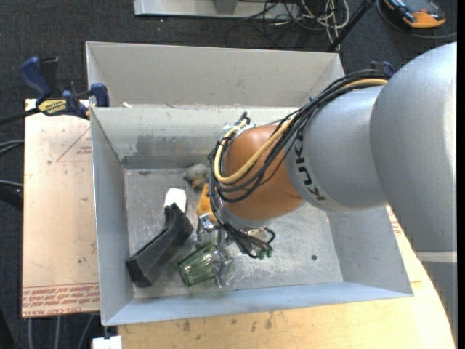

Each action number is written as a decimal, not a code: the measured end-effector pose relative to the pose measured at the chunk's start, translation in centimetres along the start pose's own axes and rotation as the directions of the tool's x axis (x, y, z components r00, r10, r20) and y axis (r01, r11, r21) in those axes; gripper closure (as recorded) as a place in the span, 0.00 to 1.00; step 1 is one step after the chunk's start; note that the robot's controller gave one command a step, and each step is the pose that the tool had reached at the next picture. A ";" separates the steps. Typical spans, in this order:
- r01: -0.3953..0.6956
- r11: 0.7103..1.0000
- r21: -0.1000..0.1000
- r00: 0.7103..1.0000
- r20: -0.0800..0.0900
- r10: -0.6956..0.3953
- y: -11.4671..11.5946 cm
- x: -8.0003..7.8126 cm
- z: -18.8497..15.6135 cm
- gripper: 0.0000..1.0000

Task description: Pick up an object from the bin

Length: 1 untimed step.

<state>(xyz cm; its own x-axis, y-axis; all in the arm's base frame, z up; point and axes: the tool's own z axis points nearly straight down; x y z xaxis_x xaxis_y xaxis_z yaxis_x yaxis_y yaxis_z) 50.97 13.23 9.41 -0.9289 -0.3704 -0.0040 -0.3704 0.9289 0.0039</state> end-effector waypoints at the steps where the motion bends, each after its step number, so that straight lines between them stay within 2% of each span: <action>1: 0.000 1.000 0.000 1.000 0.000 0.000 0.0 0.0 0.0 1.00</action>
Offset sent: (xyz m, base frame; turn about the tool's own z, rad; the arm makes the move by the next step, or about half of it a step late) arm 0.0151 -0.0349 -0.0241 -0.1211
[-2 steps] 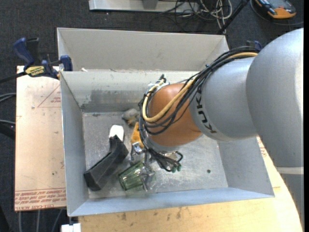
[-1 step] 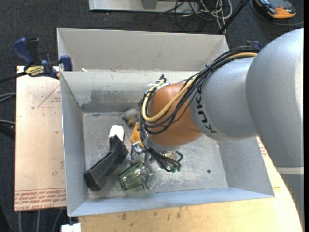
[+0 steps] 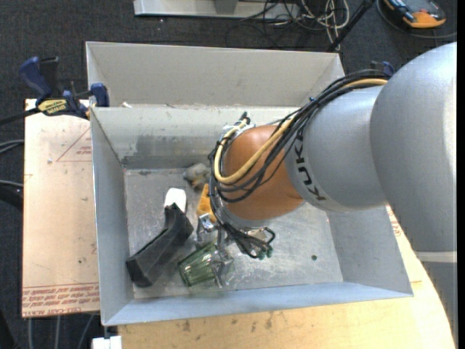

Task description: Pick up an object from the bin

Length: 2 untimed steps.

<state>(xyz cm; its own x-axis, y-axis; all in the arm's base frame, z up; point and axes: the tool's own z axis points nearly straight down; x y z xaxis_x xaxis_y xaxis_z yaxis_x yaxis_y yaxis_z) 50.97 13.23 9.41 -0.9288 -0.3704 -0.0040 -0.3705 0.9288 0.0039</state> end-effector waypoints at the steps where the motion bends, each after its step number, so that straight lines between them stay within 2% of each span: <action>1: 0.055 0.998 -0.011 0.999 -0.003 -0.055 -0.6 -0.3 0.1 1.00; 2: 0.053 0.999 -0.008 0.999 0.001 -0.053 -0.7 -0.4 0.1 1.00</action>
Offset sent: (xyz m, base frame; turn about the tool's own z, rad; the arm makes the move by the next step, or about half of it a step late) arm 0.0040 0.0066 0.1211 -0.0723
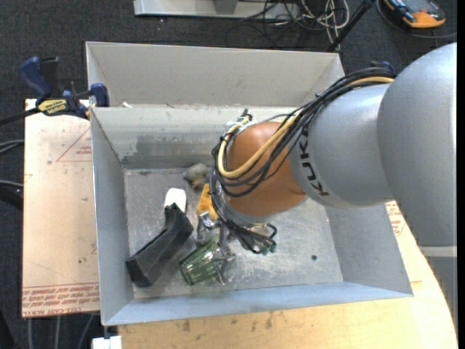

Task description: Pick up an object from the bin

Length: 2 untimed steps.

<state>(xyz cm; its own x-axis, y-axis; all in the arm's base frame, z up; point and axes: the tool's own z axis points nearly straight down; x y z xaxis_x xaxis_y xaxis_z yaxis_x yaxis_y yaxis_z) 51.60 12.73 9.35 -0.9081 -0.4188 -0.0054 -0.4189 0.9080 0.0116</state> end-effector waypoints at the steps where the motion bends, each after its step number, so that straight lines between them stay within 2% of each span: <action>1: -0.002 1.000 0.002 1.000 0.003 0.002 -0.1 -0.1 0.0 1.00; 2: -0.002 1.000 0.002 1.000 0.004 0.002 -0.1 -0.1 0.0 1.00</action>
Offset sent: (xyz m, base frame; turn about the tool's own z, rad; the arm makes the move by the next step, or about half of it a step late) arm 0.0000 0.0000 0.0000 0.0000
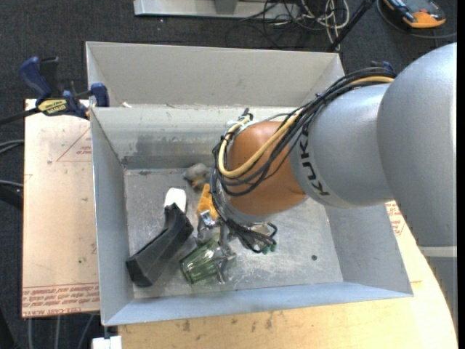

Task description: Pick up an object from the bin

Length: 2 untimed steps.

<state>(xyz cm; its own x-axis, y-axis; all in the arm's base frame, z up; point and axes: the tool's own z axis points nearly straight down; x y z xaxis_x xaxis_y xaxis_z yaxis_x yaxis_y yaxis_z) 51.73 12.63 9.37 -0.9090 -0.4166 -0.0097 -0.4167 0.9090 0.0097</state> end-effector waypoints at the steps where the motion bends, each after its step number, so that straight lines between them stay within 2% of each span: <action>1: 0.000 1.000 0.000 1.000 0.000 0.000 0.0 0.0 0.0 1.00; 2: 0.000 1.000 0.000 1.000 0.000 0.000 0.0 0.0 0.0 1.00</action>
Offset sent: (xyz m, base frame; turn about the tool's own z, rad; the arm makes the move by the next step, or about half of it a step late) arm 0.0000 0.0000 0.0000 0.0000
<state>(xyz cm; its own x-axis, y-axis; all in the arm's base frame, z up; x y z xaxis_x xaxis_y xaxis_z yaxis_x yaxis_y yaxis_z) 51.73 12.63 9.37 -0.9090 -0.4168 -0.0096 -0.4169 0.9089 0.0099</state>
